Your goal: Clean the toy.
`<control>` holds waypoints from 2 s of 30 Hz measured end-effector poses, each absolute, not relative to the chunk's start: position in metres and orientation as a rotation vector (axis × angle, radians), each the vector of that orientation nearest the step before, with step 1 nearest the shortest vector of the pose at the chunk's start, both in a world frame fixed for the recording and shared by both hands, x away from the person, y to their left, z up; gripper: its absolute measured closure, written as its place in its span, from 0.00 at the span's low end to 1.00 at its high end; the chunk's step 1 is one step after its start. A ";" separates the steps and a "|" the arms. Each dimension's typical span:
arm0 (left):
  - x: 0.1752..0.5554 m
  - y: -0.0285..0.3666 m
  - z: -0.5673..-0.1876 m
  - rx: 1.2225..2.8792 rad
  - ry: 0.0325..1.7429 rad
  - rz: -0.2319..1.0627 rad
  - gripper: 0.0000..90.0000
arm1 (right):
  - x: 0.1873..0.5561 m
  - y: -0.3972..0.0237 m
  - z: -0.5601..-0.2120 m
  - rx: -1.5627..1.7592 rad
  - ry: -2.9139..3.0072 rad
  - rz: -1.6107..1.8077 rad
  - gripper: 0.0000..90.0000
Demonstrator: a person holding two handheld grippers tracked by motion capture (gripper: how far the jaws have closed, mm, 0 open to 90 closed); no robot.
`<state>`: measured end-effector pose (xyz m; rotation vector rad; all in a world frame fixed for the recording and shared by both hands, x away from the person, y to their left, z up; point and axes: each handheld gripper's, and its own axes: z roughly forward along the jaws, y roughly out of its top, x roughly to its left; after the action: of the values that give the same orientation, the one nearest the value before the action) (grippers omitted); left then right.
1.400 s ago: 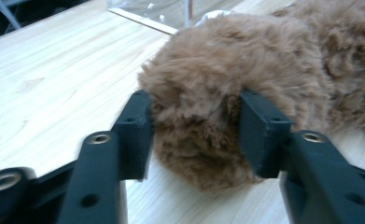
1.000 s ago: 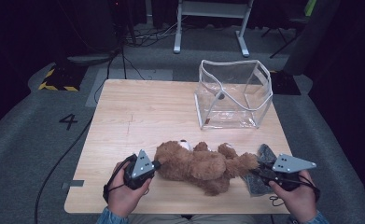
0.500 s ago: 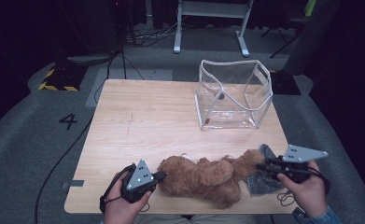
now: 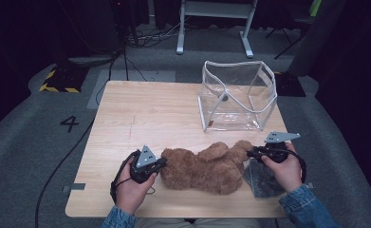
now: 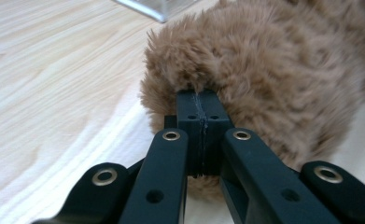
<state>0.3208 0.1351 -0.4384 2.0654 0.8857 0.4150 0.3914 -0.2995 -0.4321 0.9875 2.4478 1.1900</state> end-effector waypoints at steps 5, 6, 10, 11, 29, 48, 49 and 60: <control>0.333 0.133 -0.449 2.113 0.931 0.433 1.00 | 0.393 -0.297 -0.433 0.983 2.387 1.179 0.70; 0.334 0.133 -0.450 2.119 0.926 0.428 1.00 | 0.389 -0.298 -0.429 0.961 2.349 1.174 0.61; 0.332 0.130 -0.449 2.131 0.925 0.454 1.00 | 0.356 -0.305 -0.410 0.920 2.241 1.275 0.44; 0.332 0.130 -0.448 2.137 0.921 0.455 1.00 | 0.343 -0.308 -0.405 0.898 2.216 1.299 0.44; 0.327 0.136 -0.446 2.103 0.924 0.492 0.88 | 0.292 -0.256 -0.439 0.504 2.532 1.229 0.64; 0.289 0.126 -0.441 2.103 0.785 0.384 0.40 | 0.324 -0.252 -0.413 0.661 2.323 1.348 0.90; 0.291 0.123 -0.442 2.112 0.783 0.383 0.40 | 0.327 -0.251 -0.413 0.664 2.316 1.350 0.90; 0.313 0.120 -0.446 2.177 0.815 0.425 0.85 | 0.341 -0.261 -0.409 0.639 2.259 1.346 0.44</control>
<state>0.3134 0.1196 -0.4463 2.1772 0.8153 0.4254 0.3407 -0.2613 -0.4087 0.6392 2.2594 1.3457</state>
